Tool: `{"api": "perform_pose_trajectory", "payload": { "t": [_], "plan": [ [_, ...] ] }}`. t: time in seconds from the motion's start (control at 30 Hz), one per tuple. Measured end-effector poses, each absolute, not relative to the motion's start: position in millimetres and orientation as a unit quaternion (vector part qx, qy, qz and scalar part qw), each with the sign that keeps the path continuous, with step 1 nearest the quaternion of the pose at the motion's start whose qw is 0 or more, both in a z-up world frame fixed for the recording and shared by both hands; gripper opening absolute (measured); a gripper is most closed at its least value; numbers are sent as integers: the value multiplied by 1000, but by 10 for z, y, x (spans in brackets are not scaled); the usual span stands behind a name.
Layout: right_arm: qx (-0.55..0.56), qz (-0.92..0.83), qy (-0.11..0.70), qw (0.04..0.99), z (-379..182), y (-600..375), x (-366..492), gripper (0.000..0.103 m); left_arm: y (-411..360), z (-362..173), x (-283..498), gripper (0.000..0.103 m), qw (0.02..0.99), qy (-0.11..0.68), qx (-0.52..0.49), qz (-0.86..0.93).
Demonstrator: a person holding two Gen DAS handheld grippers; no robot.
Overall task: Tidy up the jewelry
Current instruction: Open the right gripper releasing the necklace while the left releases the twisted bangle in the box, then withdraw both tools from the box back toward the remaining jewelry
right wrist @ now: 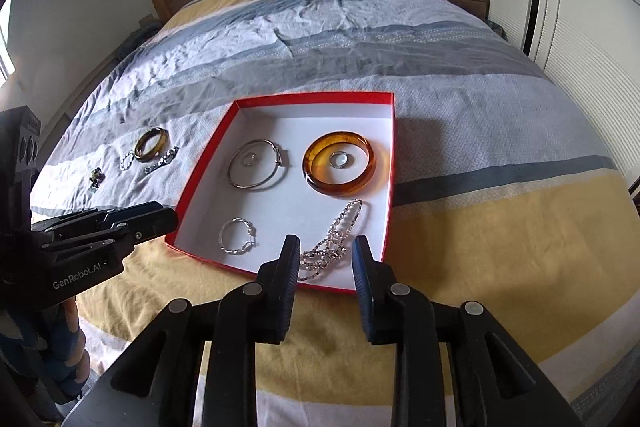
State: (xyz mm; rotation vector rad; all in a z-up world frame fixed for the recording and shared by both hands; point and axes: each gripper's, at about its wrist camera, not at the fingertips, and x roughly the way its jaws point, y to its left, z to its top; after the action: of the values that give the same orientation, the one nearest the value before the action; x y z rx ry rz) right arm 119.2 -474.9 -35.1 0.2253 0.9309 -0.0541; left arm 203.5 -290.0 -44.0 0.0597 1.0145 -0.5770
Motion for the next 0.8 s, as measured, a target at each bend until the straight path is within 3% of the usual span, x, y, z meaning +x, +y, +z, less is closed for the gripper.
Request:
{"api": "perform_pose_trajectory", "payload": {
  "t": [0.8],
  "plan": [
    [107, 14, 336, 936, 912, -3622, 120, 35, -542, 469, 830, 24, 905, 402, -49, -129]
  ]
}}
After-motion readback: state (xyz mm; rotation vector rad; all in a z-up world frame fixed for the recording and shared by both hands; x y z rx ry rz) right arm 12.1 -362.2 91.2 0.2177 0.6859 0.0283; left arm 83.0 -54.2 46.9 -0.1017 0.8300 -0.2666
